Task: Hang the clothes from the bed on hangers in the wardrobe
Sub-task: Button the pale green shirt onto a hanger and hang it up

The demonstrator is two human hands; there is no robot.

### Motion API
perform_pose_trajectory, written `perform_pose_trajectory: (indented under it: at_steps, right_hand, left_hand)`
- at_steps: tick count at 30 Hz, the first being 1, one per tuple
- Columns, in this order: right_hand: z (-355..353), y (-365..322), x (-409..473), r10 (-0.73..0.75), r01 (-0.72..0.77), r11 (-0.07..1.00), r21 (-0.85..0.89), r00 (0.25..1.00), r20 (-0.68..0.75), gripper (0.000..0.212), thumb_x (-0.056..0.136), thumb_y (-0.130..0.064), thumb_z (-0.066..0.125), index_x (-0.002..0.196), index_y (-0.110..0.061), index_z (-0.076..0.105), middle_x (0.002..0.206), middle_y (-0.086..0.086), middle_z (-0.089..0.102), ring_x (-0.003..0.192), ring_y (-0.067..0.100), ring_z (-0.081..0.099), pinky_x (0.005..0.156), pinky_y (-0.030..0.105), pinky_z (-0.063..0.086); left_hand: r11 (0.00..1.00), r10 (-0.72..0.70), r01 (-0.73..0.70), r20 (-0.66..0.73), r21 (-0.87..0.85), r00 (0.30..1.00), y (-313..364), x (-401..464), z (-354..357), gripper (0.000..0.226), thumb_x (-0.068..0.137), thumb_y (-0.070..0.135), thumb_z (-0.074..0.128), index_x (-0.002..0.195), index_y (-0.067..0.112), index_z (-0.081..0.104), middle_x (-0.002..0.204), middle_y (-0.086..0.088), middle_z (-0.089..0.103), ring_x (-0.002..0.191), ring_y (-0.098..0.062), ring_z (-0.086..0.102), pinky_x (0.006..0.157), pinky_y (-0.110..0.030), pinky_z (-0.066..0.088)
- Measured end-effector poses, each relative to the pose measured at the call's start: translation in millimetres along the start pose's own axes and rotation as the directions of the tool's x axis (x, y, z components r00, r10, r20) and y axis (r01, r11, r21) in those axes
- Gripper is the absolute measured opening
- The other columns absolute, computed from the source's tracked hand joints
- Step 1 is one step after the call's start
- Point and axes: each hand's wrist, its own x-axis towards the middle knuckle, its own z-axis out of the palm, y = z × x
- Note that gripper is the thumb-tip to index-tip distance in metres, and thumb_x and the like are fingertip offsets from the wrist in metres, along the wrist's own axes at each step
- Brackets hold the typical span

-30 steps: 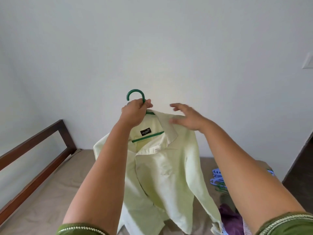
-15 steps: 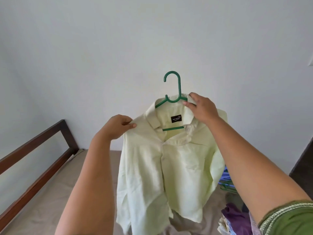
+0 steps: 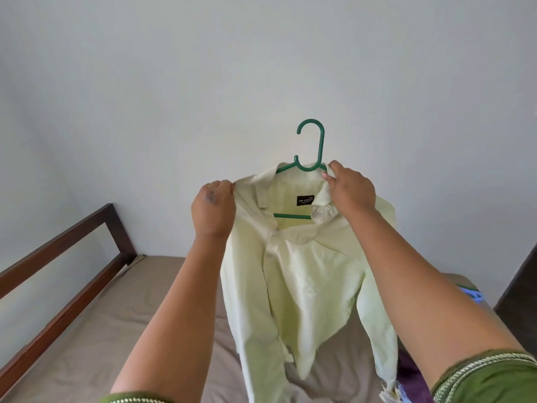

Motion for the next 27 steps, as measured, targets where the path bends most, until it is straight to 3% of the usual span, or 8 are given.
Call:
perform_pose_trajectory:
  at_steps: [3, 6, 8, 12, 14, 18, 22, 27]
  right_hand:
    - [-2.1, -7.3, 3.2, 0.013, -0.016, 0.987, -0.157, 1.0, -0.021, 0.014, 0.095, -0.01, 0.039, 0.106, -0.014, 0.047, 0.078, 0.008, 0.051, 0.063, 0.03, 0.046, 0.051, 0.03, 0.025]
    - [2.6, -7.1, 4.3, 0.048, -0.048, 0.981, -0.187, 0.999, -0.006, 0.023, 0.09, -0.005, 0.038, 0.109, -0.013, 0.046, 0.082, 0.01, 0.05, 0.063, 0.029, 0.045, 0.051, 0.03, 0.024]
    - [7.1, -6.3, 2.5, 0.075, -0.077, 0.986, -0.145, 0.997, -0.022, 0.018, 0.091, -0.007, 0.038, 0.106, -0.013, 0.046, 0.084, 0.012, 0.054, 0.063, 0.03, 0.046, 0.051, 0.03, 0.025]
    - [13.7, 6.3, -1.6, 0.113, -0.111, 0.993, 0.027, 0.99, -0.089, 0.018, 0.096, -0.015, 0.042, 0.111, -0.017, 0.05, 0.088, 0.006, 0.06, 0.068, 0.029, 0.051, 0.057, 0.032, 0.035]
    - [13.6, 13.9, -1.4, 0.096, -0.09, 0.994, 0.062, 0.991, -0.097, 0.018, 0.096, -0.017, 0.045, 0.112, -0.018, 0.052, 0.088, 0.005, 0.061, 0.069, 0.026, 0.048, 0.059, 0.032, 0.034]
    - [14.7, 11.8, 1.7, -0.001, 0.005, 0.999, 0.037, 0.995, -0.1, 0.015, 0.097, -0.02, 0.049, 0.111, -0.018, 0.054, 0.084, 0.005, 0.062, 0.065, 0.025, 0.049, 0.056, 0.03, 0.032]
    - [15.2, 7.5, 5.7, -0.019, 0.022, 0.999, 0.03, 0.995, -0.093, 0.015, 0.097, -0.022, 0.049, 0.11, -0.018, 0.055, 0.084, 0.005, 0.064, 0.069, 0.029, 0.055, 0.056, 0.031, 0.032]
    - [10.9, 14.3, 9.4, 0.005, -0.003, 1.0, 0.02, 0.998, -0.063, 0.017, 0.099, -0.026, 0.047, 0.11, -0.016, 0.054, 0.083, 0.006, 0.064, 0.067, 0.028, 0.05, 0.057, 0.032, 0.032]
  left_hand:
    - [0.949, 0.275, -0.242, -0.158, 0.2, 0.948, 15.1, -5.7, -5.8, 0.014, 0.08, 0.0, 0.062, 0.069, 0.008, 0.061, 0.063, -0.005, 0.058, 0.062, -0.027, 0.051, 0.047, -0.028, 0.034]
    - [0.88, 0.463, -0.441, -0.113, 0.177, 0.879, 37.9, -20.7, 1.1, 0.019, 0.085, 0.008, 0.062, 0.067, 0.008, 0.054, 0.063, -0.006, 0.054, 0.058, -0.024, 0.048, 0.047, -0.029, 0.03]
    - [0.902, 0.428, -0.429, 0.026, 0.056, 0.903, 34.1, -23.0, 10.3, 0.024, 0.091, 0.021, 0.059, 0.071, 0.008, 0.054, 0.069, -0.004, 0.054, 0.059, -0.024, 0.051, 0.049, -0.029, 0.036]
    - [0.972, 0.081, -0.049, 0.132, -0.232, 0.988, -10.5, -3.6, 2.0, 0.017, 0.094, 0.032, 0.058, 0.088, 0.016, 0.06, 0.085, 0.0, 0.061, 0.062, -0.021, 0.061, 0.069, -0.039, 0.053]
    - [0.992, 0.033, -0.017, 0.128, -0.123, 0.991, -33.9, 9.0, -8.1, 0.024, 0.09, 0.035, 0.065, 0.104, 0.017, 0.061, 0.099, 0.0, 0.06, 0.073, -0.018, 0.061, 0.077, -0.035, 0.051]
    - [0.993, 0.084, -0.112, 0.459, 0.034, 0.884, -52.7, 20.9, -4.6, 0.051, 0.087, 0.041, 0.068, 0.133, 0.023, 0.055, 0.132, 0.003, 0.055, 0.124, -0.024, 0.045, 0.104, -0.033, 0.036]
    - [0.988, 0.064, 0.008, 0.457, -0.154, 0.887, -40.8, 15.6, 2.9, 0.009, 0.082, 0.02, 0.075, 0.09, 0.016, 0.071, 0.082, 0.0, 0.069, 0.08, -0.018, 0.061, 0.078, -0.032, 0.051]
    - [0.988, 0.091, -0.034, 0.393, -0.149, 0.915, -38.3, 12.9, 4.3, 0.019, 0.076, 0.019, 0.081, 0.072, 0.006, 0.068, 0.063, -0.004, 0.062, 0.061, -0.018, 0.052, 0.06, -0.026, 0.041]
